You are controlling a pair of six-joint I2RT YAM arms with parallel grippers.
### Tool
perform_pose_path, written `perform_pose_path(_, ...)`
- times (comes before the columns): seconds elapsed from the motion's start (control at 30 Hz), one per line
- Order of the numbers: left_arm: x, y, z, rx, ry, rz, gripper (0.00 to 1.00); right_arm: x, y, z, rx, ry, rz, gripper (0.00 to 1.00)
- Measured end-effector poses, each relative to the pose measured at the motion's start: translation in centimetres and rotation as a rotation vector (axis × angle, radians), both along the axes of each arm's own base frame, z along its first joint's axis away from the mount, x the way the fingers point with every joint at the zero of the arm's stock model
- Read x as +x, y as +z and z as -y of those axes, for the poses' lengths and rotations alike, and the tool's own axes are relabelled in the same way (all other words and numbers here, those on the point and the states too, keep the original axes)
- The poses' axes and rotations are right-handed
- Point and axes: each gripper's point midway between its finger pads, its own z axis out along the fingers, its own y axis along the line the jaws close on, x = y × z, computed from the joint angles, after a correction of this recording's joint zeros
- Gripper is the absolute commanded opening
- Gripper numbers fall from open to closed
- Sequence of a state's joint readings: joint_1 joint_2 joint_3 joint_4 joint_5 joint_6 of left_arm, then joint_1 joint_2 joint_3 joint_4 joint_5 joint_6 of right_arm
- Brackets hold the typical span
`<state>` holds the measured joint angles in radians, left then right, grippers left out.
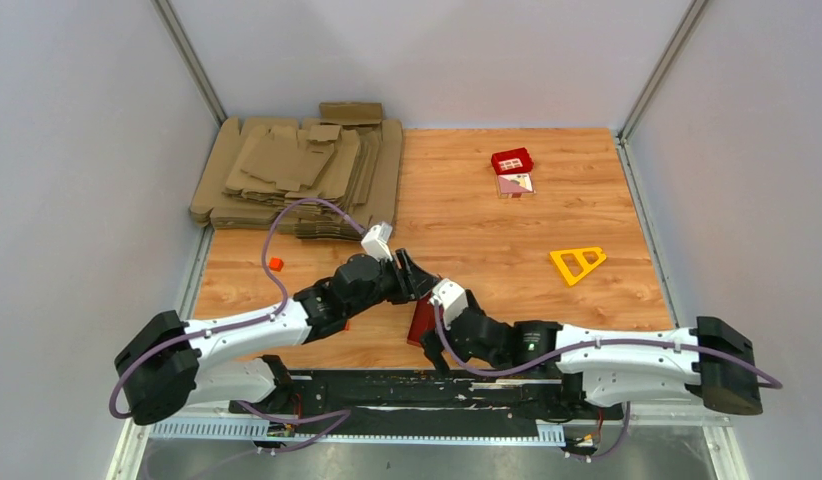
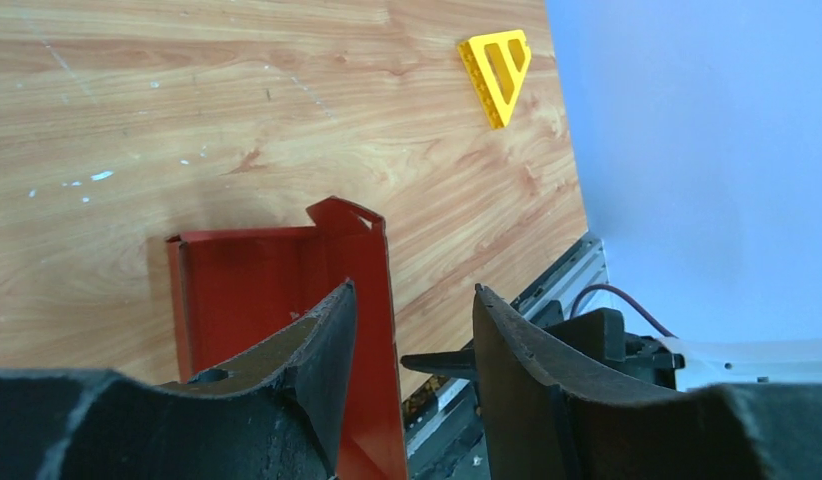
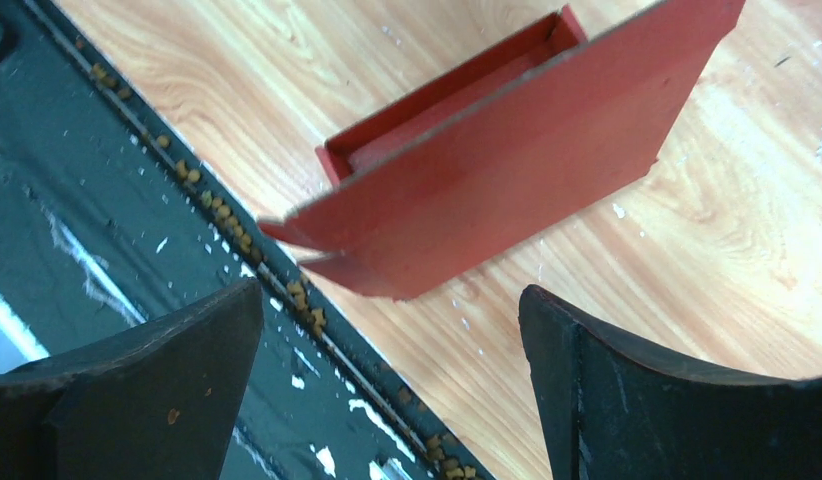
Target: Fold the paper box
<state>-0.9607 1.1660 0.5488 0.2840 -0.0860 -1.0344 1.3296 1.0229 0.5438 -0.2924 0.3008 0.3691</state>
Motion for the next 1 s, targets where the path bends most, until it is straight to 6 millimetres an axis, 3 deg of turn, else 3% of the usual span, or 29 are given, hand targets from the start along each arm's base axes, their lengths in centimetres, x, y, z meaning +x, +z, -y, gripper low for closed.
perform_pose_path(0.27,1.6,-0.3,-3.1,0.056,0.071,-0.009,0.6,1.9,-0.2,-1.8,-0.106,-0.142,0.095,0.98)
perform_pose_path(0.33,2.3,-0.4,-4.2,0.074,0.091,-0.012,0.6,2.5,-0.3,-1.6,-0.146,-0.191,0.115,0.89)
perform_pose_path(0.5,4.1,-1.1,-6.7,0.111,0.128,-0.02,0.59,3.3,0.4,0.1,-0.161,-0.266,0.138,0.75)
perform_pose_path(0.63,5.7,-2.2,-8.0,0.147,0.139,-0.029,0.57,3.9,1.7,2.4,-0.094,-0.308,0.138,0.74)
perform_pose_path(0.87,8.1,-5.2,-6.9,0.2,0.048,-0.045,0.56,4.9,3.3,5.7,0.004,-0.327,0.14,0.73)
perform_pose_path(1.0,8.8,-4.9,-4.6,0.184,-0.086,0.033,0.55,5.6,3.5,6.7,0.037,-0.32,0.121,0.71)
